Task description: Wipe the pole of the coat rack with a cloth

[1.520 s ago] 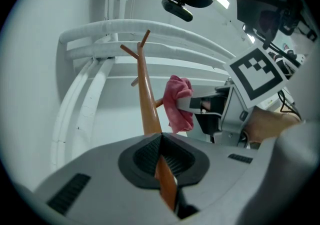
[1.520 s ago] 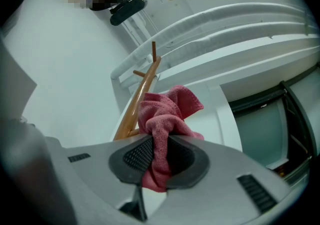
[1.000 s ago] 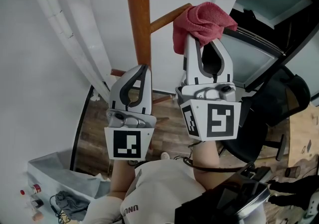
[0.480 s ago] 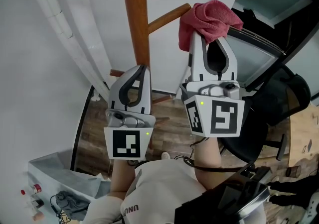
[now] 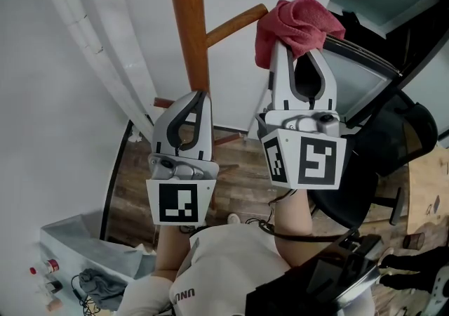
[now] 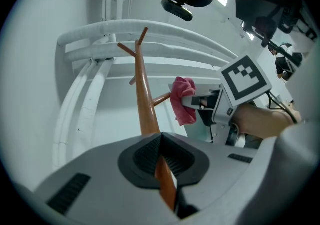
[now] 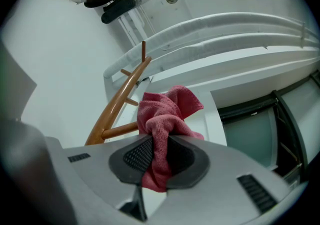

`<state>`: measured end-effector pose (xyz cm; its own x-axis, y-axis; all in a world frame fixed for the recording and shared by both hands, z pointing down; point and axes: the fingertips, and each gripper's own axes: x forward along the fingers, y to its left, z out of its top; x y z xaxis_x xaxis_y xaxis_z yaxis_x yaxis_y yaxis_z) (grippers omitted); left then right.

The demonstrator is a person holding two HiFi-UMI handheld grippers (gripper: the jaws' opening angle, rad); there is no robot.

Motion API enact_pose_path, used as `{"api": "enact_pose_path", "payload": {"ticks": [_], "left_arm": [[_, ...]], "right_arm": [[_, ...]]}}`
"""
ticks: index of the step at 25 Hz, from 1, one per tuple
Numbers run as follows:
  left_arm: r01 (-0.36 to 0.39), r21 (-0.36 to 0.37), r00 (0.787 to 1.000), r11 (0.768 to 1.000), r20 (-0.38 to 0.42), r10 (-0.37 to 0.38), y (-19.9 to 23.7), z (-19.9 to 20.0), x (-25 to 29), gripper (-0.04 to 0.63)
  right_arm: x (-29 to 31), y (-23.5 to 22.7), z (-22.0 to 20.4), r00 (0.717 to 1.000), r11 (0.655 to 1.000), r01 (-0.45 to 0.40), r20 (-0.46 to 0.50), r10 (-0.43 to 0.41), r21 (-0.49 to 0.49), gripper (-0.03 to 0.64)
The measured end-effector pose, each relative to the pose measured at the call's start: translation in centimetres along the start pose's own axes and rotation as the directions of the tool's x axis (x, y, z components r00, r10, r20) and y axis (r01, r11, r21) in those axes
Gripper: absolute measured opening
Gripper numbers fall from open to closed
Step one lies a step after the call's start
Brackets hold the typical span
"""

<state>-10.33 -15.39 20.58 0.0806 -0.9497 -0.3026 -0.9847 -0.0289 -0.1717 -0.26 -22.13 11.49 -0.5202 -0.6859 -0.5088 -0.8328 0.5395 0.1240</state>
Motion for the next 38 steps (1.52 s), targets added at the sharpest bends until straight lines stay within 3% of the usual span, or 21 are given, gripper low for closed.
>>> {"api": "enact_pose_path", "payload": {"ticks": [22, 26, 30, 38], "left_arm": [[0.000, 0.001, 1.000, 1.000, 0.002, 0.000, 0.0, 0.1, -0.6, 0.015], [-0.046, -0.007, 0.998, 0.999, 0.036, 0.046, 1.2, 0.6, -1.2, 0.015], [-0.073, -0.007, 0.997, 0.997, 0.011, 0.073, 2.0, 0.2, -1.2, 0.015], [-0.056, -0.028, 0.998, 0.998, -0.034, 0.055, 2.4, -0.9, -1.0, 0.015]], "right_arm": [[-1.4, -1.6, -1.7, 0.997, 0.999, 0.054, -0.056, -0.054, 0.008, 0.071], [-1.7, -1.4, -2.6, 0.995, 0.998, 0.053, -0.083, -0.051, 0.016, 0.071], [-2.2, -1.1, -3.5, 0.993, 0.998, 0.050, -0.111, -0.046, 0.033, 0.071], [-4.1, 0.1, -7.3, 0.974, 0.998, 0.018, -0.228, -0.005, 0.055, 0.071]]}}
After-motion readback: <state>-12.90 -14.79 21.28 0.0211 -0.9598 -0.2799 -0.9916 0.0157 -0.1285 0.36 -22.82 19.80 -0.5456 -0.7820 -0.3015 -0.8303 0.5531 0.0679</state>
